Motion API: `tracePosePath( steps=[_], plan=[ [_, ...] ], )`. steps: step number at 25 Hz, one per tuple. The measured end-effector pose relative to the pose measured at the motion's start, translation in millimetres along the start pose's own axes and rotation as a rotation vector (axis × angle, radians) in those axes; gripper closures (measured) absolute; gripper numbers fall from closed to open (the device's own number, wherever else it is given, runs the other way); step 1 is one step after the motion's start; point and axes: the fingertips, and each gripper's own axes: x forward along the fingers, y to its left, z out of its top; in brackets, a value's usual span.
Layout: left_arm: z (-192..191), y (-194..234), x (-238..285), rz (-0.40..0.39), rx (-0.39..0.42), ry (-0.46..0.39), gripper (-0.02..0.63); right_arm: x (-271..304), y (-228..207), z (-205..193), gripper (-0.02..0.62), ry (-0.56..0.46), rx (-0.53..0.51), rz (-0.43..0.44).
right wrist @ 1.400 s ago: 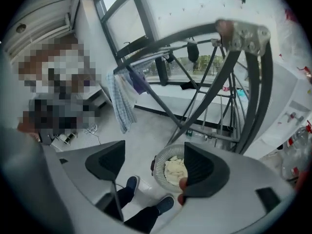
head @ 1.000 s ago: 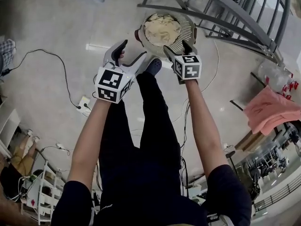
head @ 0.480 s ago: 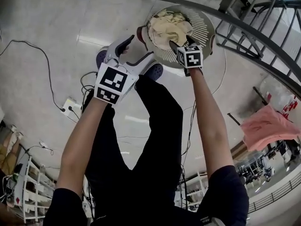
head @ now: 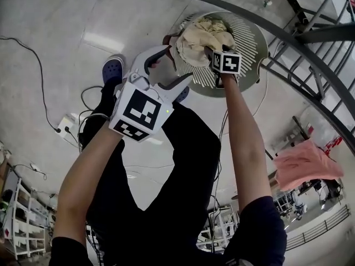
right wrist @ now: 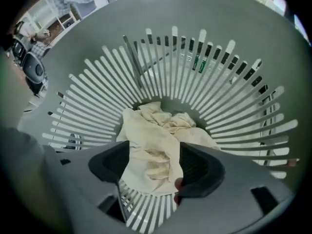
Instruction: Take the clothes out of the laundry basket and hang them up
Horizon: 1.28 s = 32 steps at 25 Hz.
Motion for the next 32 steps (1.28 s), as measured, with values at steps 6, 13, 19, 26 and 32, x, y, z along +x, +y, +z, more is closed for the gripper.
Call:
tracePosePath(
  steps=[6,13,19,26,32],
  plan=[
    [3,2,10,-0.033,-0.023,-0.034,0.301,47,-32,-27,0.301,0.117,-0.010,-0.085],
    [12,30,15,0.005,-0.034,-0.056,0.301,49,-55,-38,0.568,0.118,-0.009,-0.208],
    [6,24,4,0.052,-0.091,-0.028,0.301,-8,-38,-28,0.575,0.002,-0.002,-0.201],
    [21,-16,-28,0.052,-0.144,0.000,0.301,-104,-16,0,0.577,-0.132,0.006,-0.191],
    [65,-38,-68,0.062,-0.116,0.033,0.301,-218,4,14,0.577,-0.214,0.038,-0.211]
  ],
)
